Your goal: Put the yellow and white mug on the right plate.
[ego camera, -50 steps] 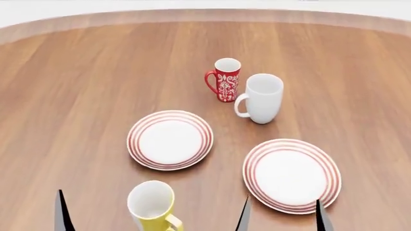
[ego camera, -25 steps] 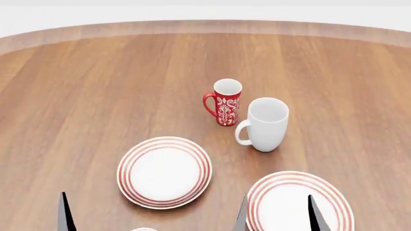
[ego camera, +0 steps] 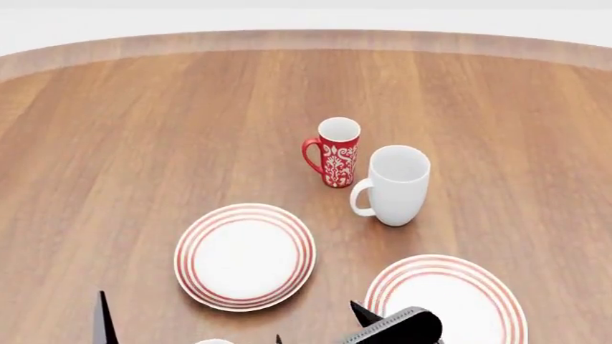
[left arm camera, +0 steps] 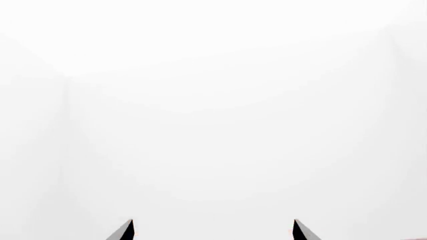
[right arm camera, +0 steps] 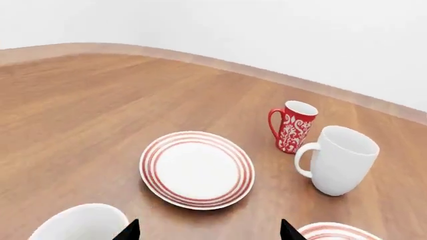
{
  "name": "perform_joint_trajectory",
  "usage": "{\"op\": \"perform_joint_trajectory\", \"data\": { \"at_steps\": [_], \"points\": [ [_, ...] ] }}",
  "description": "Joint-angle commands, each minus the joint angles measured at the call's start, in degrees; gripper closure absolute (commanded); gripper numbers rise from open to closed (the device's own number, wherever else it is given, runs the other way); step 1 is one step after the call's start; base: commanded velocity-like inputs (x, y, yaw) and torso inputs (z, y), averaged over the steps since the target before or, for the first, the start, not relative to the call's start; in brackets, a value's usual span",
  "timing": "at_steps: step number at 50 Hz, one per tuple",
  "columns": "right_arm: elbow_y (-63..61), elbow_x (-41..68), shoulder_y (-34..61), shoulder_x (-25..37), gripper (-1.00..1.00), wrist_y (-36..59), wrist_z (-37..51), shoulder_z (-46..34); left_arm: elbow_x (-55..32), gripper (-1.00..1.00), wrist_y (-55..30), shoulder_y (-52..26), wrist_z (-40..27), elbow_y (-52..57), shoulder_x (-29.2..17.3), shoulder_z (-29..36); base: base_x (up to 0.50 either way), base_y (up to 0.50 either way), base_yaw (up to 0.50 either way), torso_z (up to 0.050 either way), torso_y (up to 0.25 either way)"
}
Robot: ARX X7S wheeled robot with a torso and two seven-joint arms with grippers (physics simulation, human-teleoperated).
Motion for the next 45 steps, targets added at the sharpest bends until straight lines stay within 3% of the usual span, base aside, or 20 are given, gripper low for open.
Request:
{"op": "perform_joint_trajectory", "data": {
  "at_steps": [1, 28, 45],
  "points": [
    [-2.51, 3.49, 4.14, 3.58, -1.00, 9.95, -7.04, -4.28, 0.35, -1.00, 0.14, 0.04, -0.40, -0.62, -0.24, 0.70, 0.00, 0.00, 0.00, 0.000, 0.000],
    [-7.66, 7.03, 3.69, 8.13, -1.00, 11.06, -15.39, -8.48, 0.63, -1.00, -0.16, -0.08, -1.17, -1.43, -0.94, 1.94, 0.00, 0.00, 0.00, 0.000, 0.000],
    [-0.27, 5.25, 6.44, 3.17, -1.00, 9.96, -12.15, -8.17, 0.57, -1.00, -0.29, -0.16, -1.52, -1.92, -1.33, 2.79, 0.00, 0.00, 0.00, 0.000, 0.000]
  ]
}}
